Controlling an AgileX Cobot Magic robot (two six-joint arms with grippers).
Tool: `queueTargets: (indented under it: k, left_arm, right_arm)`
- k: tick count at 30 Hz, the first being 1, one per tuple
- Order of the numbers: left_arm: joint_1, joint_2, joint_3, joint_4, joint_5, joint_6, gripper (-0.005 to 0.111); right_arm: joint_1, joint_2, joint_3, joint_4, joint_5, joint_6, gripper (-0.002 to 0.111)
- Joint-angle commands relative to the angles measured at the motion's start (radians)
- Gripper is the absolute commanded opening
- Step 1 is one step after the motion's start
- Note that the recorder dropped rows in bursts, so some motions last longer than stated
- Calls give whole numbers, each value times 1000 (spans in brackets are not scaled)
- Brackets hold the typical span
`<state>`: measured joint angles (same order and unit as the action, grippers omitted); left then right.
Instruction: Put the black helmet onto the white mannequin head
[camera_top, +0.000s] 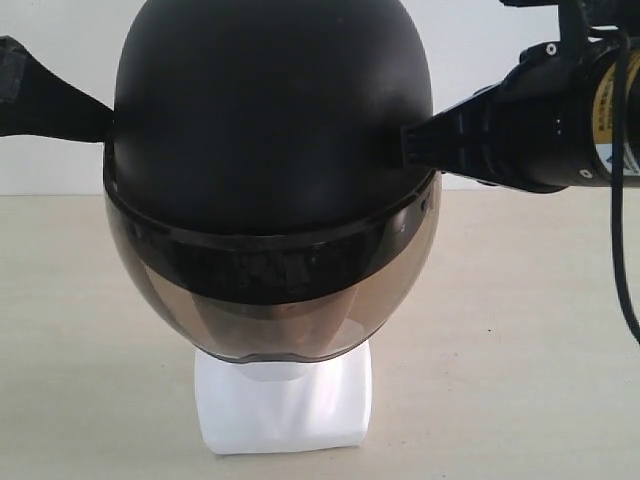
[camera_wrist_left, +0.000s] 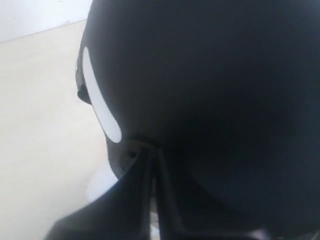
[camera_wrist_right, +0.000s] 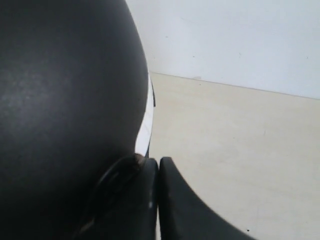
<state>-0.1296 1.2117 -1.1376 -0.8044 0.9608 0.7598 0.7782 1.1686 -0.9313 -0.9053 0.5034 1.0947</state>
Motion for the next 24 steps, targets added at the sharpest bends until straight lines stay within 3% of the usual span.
queueTargets:
  k: [1, 17, 24]
  left_arm:
    - [-12, -8, -1, -30, 63, -11, 4]
    - [-12, -85, -1, -43, 42, -4, 4]
    - [-12, -117, -1, -43, 30, -4, 4]
  right_arm:
    - [-1, 19, -6, -49, 2, 40, 0]
    - [-1, -27, -38, -16, 107, 36, 0]
    - [-1, -149, -38, 94, 145, -102, 0]
